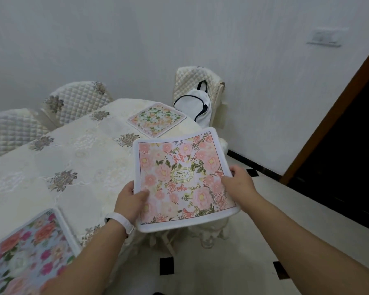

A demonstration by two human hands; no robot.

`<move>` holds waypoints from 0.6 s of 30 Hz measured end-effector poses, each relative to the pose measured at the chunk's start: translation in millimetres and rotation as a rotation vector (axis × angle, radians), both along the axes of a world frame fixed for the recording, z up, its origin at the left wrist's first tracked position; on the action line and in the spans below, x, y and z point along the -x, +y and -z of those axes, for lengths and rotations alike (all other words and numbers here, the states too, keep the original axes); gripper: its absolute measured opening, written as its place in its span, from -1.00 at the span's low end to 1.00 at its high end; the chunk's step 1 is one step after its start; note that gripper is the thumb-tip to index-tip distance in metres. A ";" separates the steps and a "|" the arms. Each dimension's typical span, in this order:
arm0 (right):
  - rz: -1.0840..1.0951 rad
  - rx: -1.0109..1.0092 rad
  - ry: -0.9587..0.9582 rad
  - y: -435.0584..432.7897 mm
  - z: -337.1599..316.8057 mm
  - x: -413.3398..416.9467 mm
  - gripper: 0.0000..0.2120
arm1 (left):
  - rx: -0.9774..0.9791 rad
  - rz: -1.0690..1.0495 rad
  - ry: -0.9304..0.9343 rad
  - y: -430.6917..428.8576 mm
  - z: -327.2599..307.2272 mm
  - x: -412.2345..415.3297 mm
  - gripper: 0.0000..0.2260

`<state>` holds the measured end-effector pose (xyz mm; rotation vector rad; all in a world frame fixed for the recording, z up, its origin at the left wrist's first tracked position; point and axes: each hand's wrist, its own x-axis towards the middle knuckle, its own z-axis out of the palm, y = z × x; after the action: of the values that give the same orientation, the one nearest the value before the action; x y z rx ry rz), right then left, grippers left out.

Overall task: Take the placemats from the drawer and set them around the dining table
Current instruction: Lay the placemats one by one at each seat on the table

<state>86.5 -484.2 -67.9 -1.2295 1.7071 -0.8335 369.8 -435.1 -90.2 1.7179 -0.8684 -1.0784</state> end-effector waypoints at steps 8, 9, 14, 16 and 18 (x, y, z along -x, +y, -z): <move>-0.023 -0.018 0.028 -42.8 5.4 17.3 -0.87 | -0.013 -0.003 0.023 -41.6 9.5 19.6 -0.84; -0.025 -0.021 0.042 -52.2 5.4 19.3 -0.87 | -0.014 0.000 0.031 -51.7 11.3 22.5 -0.84; -0.005 -0.008 0.108 -116.1 -0.4 32.3 -0.87 | 0.006 0.012 0.067 -118.6 19.9 36.9 -0.84; -0.002 -0.012 0.123 -142.1 -3.9 34.0 -0.87 | -0.004 0.003 0.104 -144.1 25.9 39.4 -0.83; -0.004 -0.016 0.143 -168.1 -6.7 32.7 -0.87 | -0.014 -0.006 0.141 -168.4 32.8 38.3 -0.83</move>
<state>53.8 -652.3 -61.2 -1.3077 1.8203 -0.7428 331.5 -603.5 -123.0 1.6333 -0.7688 -1.1884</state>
